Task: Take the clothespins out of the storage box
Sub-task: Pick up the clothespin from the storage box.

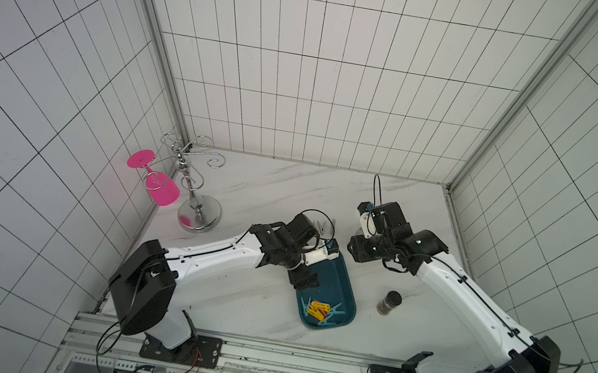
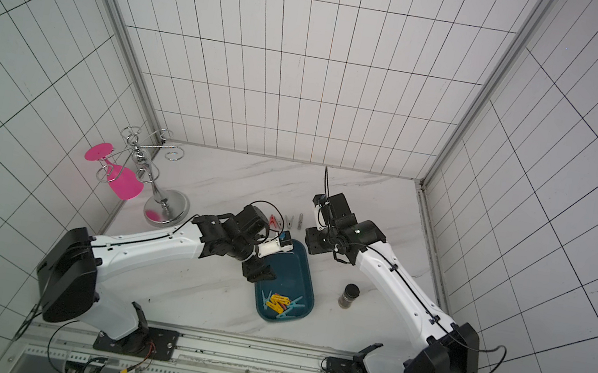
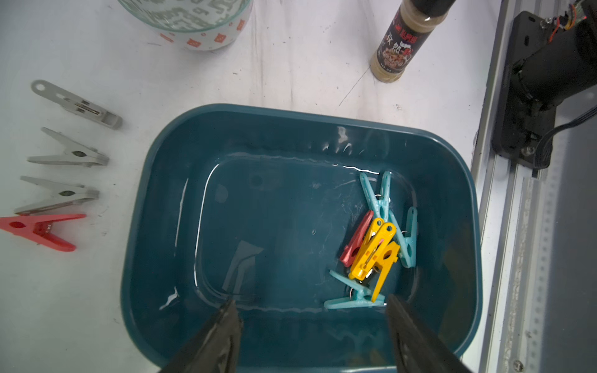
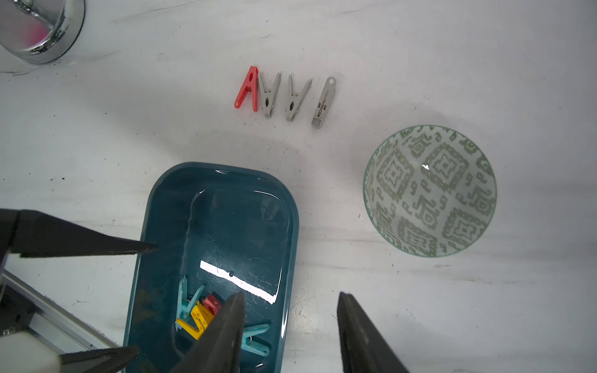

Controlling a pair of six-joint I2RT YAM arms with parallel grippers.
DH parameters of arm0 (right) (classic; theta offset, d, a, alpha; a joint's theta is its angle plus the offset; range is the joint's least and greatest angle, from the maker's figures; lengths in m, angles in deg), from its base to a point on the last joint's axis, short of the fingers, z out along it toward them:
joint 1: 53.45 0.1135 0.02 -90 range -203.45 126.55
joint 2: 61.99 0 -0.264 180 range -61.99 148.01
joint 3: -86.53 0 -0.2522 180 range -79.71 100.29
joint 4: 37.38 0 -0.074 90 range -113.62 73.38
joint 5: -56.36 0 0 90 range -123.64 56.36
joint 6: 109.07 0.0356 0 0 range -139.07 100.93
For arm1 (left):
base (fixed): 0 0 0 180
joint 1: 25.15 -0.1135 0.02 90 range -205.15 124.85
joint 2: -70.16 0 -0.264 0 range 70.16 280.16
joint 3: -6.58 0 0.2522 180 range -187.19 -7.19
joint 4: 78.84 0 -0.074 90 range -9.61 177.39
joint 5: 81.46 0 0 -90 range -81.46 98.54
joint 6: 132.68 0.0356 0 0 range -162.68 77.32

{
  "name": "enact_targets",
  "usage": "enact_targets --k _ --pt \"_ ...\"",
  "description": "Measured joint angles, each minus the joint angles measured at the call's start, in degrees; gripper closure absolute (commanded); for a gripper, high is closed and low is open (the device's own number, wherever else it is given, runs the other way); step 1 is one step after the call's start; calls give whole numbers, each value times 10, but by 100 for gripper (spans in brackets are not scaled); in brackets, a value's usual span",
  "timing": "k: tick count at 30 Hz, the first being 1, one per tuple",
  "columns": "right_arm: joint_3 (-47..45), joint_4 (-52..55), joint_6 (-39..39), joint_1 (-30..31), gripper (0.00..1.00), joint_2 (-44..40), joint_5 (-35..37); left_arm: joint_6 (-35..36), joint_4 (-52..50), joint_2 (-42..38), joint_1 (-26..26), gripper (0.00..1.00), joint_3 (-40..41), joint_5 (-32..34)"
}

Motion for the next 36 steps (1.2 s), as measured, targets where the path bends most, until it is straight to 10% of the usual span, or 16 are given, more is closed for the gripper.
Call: enact_targets --k 36 --pt "-104 24 44 0 50 -154 34 143 -36 152 61 43 -69 -83"
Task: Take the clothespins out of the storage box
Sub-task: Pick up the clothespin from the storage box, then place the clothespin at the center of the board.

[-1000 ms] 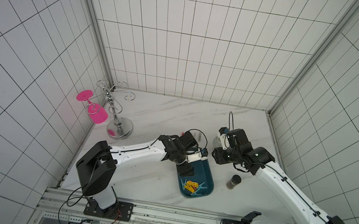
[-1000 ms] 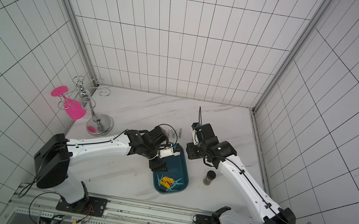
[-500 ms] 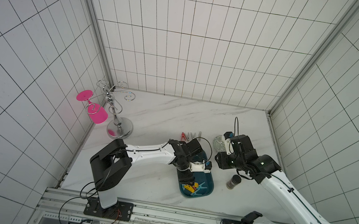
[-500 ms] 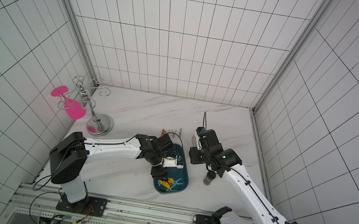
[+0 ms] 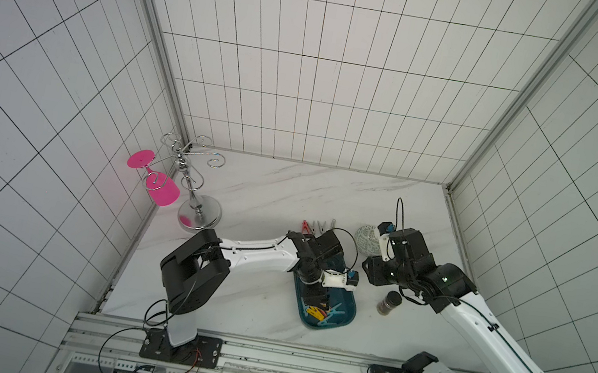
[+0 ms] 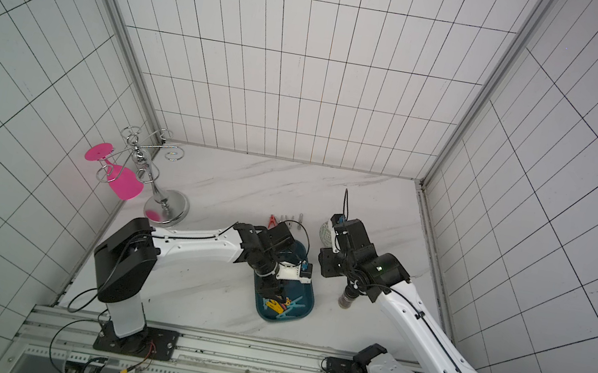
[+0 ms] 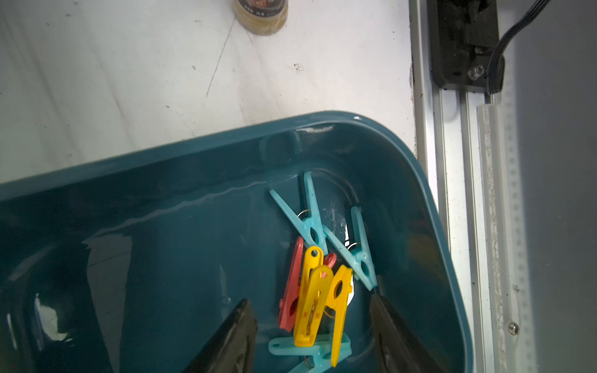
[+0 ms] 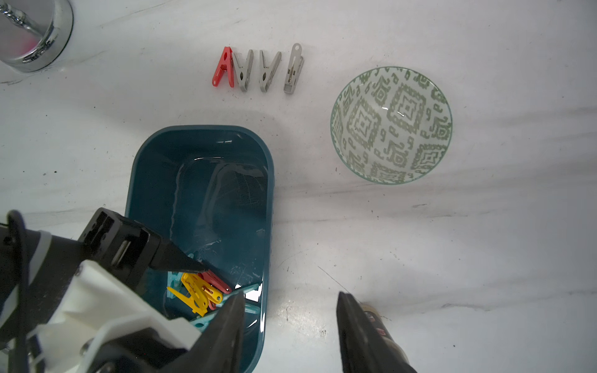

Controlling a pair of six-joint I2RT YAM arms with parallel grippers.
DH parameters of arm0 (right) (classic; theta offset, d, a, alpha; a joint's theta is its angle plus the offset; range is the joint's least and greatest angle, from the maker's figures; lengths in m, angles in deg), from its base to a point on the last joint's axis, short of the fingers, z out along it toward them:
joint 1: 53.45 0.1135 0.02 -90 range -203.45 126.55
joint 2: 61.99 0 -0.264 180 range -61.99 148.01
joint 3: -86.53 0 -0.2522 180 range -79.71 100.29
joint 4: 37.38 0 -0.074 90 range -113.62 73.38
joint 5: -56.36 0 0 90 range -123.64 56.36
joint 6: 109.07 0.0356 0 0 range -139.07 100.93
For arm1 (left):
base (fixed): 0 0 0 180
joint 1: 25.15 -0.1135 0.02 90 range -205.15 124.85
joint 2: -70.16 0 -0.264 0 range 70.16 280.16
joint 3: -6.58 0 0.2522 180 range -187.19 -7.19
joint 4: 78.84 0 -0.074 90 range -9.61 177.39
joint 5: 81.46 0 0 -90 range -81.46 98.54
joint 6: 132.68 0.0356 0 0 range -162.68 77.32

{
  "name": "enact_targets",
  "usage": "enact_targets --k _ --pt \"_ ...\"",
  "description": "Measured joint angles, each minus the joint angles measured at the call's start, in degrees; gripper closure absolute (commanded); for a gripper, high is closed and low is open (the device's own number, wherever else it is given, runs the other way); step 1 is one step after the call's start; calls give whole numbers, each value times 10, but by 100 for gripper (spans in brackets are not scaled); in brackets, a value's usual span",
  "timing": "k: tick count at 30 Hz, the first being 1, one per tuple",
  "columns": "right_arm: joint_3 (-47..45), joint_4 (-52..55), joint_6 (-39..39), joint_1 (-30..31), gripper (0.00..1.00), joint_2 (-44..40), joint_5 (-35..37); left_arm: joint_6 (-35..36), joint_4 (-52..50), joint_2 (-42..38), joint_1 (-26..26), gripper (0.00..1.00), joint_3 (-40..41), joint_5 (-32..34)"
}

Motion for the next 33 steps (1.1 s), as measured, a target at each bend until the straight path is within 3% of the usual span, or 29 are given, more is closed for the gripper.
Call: enact_targets --k 8,25,33 --pt "0 11 0 0 50 -19 4 3 11 32 8 48 0 2" --pt "-6 17 -15 0 55 -28 4 -2 4 59 9 91 -4 24" --pt "-21 22 -6 0 51 -42 5 -20 -49 18 -13 93 -31 9"
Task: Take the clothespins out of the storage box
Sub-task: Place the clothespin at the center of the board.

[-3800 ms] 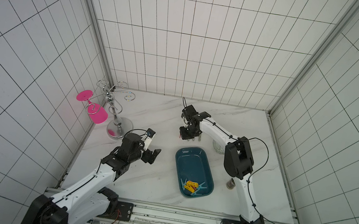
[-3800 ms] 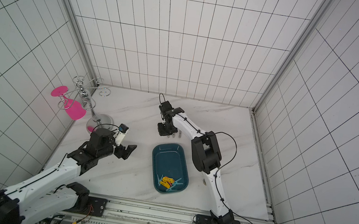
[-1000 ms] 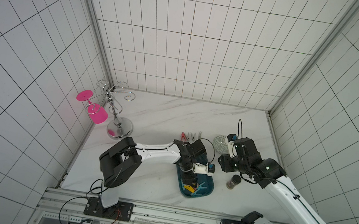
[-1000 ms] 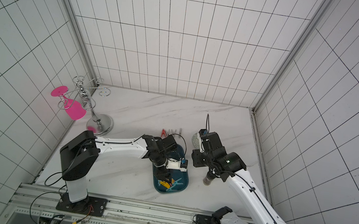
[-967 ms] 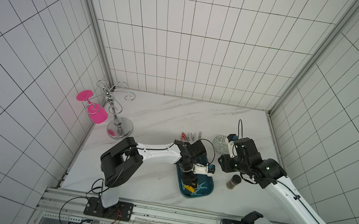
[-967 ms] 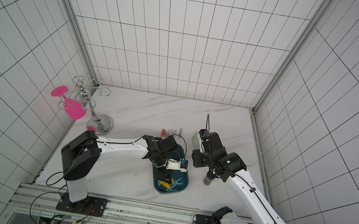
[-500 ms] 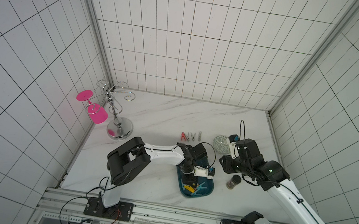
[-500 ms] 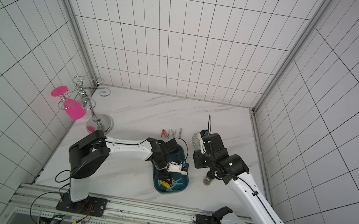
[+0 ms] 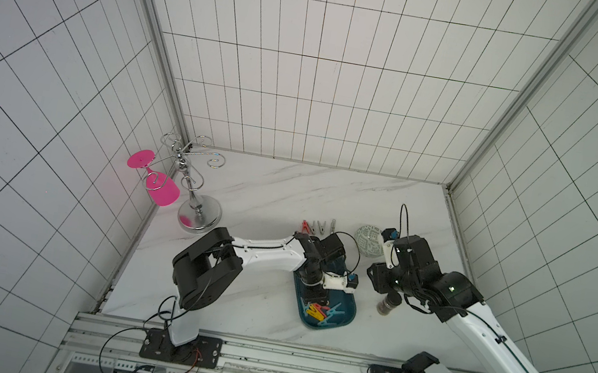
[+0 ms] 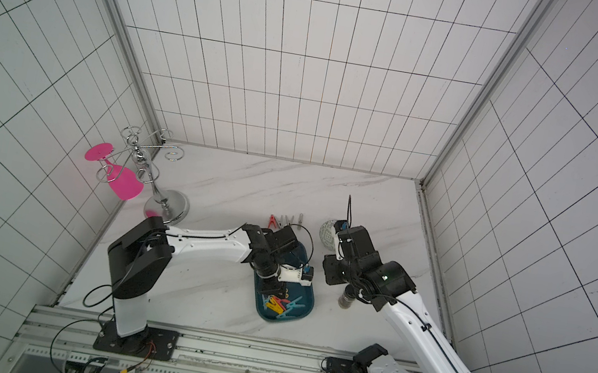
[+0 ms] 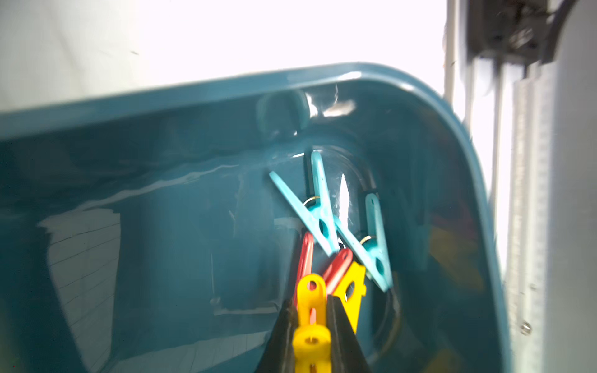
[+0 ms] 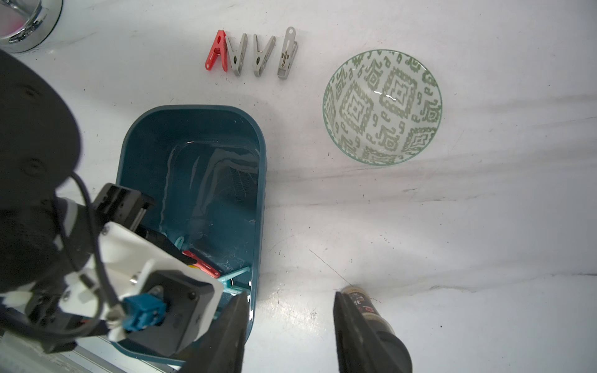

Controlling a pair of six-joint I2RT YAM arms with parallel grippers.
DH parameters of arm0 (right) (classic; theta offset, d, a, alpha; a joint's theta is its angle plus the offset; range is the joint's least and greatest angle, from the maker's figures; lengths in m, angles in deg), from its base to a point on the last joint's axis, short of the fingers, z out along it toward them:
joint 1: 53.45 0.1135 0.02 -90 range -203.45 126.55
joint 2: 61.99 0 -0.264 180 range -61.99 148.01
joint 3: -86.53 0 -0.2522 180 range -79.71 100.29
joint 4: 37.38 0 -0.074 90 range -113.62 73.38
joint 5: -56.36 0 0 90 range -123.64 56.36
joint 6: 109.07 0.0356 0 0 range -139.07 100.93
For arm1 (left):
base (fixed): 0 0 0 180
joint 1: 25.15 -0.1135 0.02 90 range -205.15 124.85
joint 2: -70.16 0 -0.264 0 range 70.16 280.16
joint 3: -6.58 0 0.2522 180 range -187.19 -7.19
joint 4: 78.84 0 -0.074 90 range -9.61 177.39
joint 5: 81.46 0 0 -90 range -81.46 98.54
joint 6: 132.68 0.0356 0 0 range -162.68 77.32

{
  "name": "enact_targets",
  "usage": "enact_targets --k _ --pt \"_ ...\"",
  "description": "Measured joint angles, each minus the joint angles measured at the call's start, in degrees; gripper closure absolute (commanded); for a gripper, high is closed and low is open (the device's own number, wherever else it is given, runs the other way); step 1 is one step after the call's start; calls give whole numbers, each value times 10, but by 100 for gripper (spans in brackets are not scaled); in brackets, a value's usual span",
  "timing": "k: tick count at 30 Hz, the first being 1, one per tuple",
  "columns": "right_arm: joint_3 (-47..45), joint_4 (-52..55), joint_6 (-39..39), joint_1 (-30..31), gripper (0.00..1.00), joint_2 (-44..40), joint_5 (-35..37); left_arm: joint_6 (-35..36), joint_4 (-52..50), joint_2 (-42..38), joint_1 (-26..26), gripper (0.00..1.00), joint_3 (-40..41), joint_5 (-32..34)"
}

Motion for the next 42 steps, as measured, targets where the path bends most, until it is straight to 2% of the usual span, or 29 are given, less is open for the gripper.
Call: enact_targets --k 8,14,19,23,32,42 --pt "0 0 23 0 51 -1 -5 -12 -75 -95 -146 94 -18 -35" --pt "-7 -9 32 0 51 1 -6 -5 -84 -149 -224 92 63 5" --pt "-16 -19 35 0 51 11 -7 -13 -54 -151 -245 92 150 87" --pt "-16 -31 32 0 51 27 -10 -30 -23 -140 -253 91 172 142" --pt "-16 -52 16 0 51 60 -17 -61 41 -103 -255 90 166 190" --pt "-16 -64 14 0 51 66 -17 -100 70 -14 -255 89 87 195"
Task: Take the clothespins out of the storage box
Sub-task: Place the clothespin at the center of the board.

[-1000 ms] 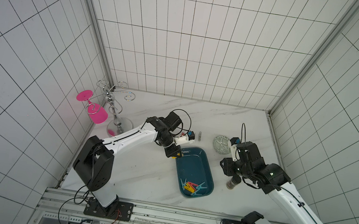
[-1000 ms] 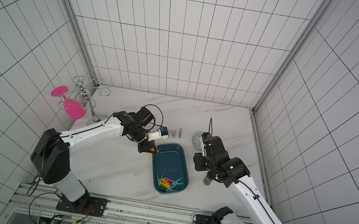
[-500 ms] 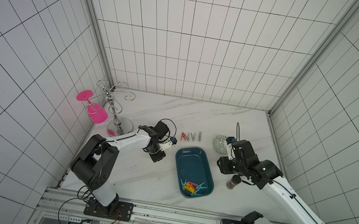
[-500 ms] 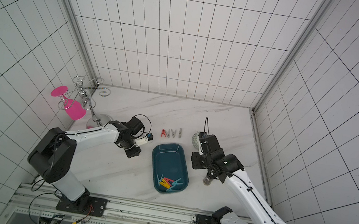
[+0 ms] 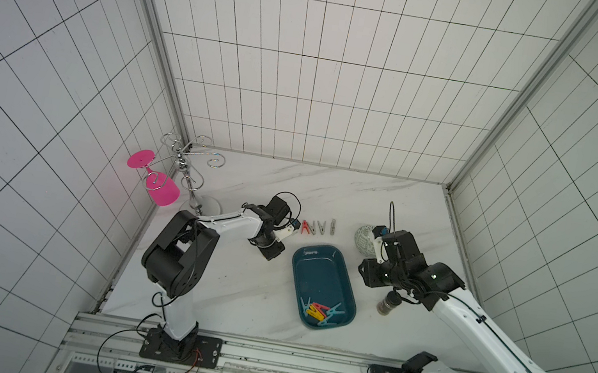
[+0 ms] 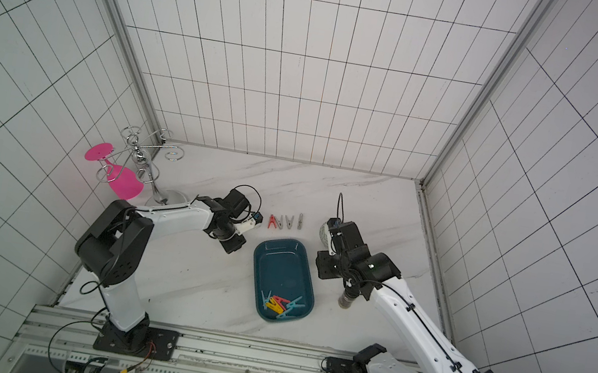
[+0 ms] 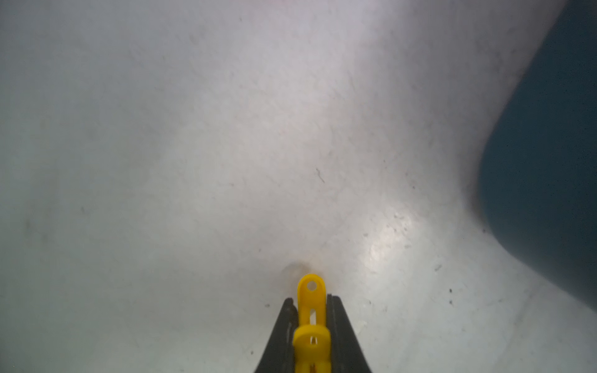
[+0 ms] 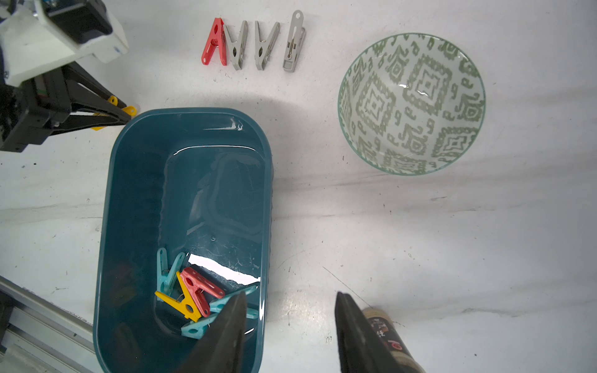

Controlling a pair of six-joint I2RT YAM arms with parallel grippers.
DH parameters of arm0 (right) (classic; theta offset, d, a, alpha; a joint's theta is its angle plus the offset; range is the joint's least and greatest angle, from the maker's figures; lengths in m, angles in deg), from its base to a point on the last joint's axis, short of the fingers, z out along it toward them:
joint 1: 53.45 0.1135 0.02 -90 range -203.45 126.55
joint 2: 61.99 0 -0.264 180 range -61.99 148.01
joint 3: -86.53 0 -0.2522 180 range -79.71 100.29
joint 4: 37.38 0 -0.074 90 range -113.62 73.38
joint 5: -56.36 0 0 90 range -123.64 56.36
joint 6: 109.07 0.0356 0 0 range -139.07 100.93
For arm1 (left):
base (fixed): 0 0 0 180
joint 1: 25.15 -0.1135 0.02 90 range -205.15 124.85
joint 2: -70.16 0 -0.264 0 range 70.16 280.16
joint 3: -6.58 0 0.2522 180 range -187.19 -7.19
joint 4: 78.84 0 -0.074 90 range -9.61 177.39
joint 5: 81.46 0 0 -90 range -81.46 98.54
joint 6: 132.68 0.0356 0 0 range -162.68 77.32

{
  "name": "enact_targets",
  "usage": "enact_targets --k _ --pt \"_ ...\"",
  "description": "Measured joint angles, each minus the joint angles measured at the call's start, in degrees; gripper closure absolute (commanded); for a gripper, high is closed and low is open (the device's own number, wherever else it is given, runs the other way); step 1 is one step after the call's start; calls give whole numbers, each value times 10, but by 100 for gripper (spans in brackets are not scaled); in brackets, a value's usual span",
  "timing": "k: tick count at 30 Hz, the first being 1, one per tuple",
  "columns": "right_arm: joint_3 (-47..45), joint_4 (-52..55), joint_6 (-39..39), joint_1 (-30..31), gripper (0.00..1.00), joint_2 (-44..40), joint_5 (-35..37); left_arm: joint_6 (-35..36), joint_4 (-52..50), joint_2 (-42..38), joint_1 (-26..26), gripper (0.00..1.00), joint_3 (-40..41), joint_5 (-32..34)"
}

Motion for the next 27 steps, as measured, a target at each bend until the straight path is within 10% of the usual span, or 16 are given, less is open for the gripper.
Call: enact_targets --k 14,27 --pt "-12 -16 16 0 51 0 0 -56 12 112 0 87 -148 -17" --pt "-12 -21 12 0 45 4 0 -44 4 114 1 62 -153 -34"
